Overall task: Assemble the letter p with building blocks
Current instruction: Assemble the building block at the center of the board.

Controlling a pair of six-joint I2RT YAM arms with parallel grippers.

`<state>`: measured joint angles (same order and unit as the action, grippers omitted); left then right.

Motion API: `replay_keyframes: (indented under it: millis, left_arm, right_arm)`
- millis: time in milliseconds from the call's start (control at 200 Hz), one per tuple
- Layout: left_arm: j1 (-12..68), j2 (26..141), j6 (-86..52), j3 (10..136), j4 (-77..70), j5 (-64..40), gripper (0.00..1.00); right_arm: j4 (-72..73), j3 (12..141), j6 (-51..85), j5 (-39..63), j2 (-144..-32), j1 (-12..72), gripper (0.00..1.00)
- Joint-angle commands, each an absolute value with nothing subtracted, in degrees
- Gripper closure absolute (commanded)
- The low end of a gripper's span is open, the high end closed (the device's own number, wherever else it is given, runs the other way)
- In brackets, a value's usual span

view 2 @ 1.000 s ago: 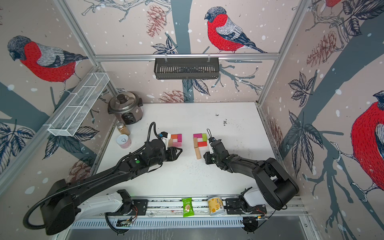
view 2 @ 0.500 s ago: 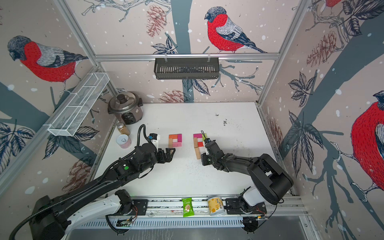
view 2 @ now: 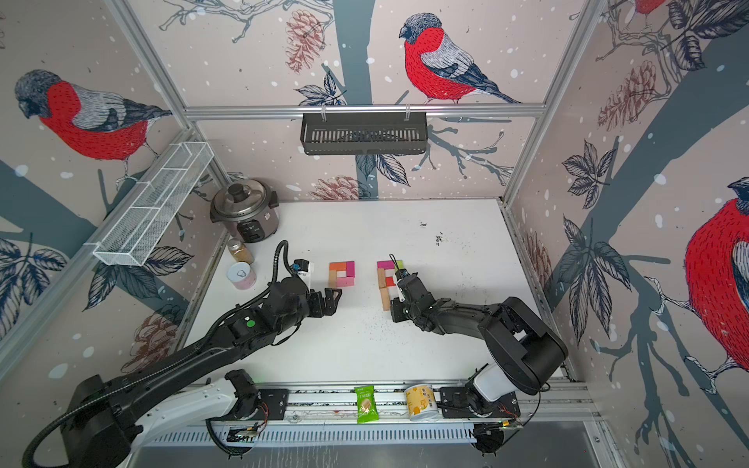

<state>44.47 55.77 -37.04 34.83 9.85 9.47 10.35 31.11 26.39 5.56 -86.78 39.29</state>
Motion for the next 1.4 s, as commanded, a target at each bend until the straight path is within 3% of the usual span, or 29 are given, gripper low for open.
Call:
replay_keyframes:
  millis: [0, 770, 1396]
  left_arm:
    - [44.5, 56.0, -36.5, 34.8, 9.7, 10.5, 0.04]
    - [44.2, 55.2, -33.1, 42.3, 20.4, 8.7, 0.03]
    - [39.9, 59.4, -27.9, 45.0, 20.6, -1.5, 0.03]
  right_arm:
    - [7.0, 31.8, 25.8, 4.4, -87.9, 39.3, 0.83]
    - [6.2, 35.2, 26.4, 3.1, -92.5, 37.0, 0.82]
    - [6.0, 36.2, 26.3, 3.2, -93.8, 36.9, 0.82]
